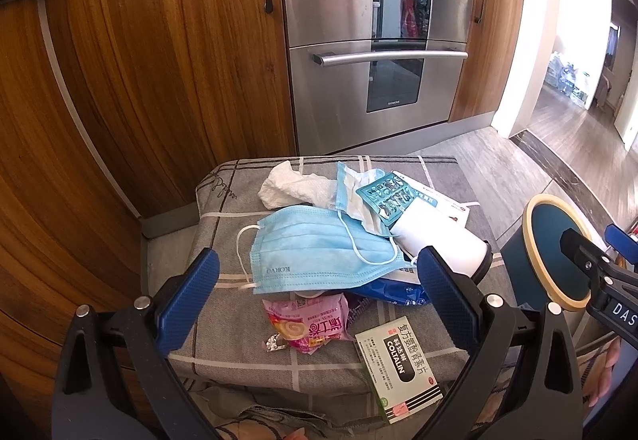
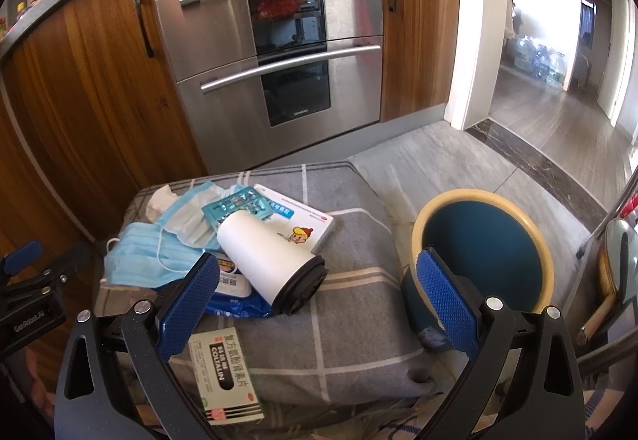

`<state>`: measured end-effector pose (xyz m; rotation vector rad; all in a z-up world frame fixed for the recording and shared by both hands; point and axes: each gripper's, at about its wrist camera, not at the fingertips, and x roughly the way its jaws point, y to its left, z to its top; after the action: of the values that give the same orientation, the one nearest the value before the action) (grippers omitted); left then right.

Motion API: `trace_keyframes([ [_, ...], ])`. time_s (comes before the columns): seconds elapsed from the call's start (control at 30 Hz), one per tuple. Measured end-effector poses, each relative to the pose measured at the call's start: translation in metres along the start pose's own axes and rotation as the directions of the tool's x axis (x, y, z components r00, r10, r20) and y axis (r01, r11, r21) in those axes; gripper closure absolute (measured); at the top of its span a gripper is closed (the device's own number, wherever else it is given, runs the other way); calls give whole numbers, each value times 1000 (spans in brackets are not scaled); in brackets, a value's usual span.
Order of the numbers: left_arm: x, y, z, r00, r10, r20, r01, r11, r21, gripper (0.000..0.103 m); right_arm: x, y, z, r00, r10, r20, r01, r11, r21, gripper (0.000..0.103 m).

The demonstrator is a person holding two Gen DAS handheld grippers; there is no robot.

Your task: Collect trash

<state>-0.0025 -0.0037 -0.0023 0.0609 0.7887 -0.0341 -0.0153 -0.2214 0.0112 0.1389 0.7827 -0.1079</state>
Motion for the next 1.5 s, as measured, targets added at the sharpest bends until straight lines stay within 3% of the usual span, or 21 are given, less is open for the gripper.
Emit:
trace_keyframes([
  [1.33, -1, -4, -2, 1000, -11, -19, 12, 1000, 17, 5, 5, -3, -1, 1000, -9, -29, 9, 1000, 9, 5],
  [1.5, 0, -2, -2, 1000, -7, -22, 8, 1000, 11, 5, 14, 13, 5, 1000, -10, -8, 9, 995, -99, 5],
])
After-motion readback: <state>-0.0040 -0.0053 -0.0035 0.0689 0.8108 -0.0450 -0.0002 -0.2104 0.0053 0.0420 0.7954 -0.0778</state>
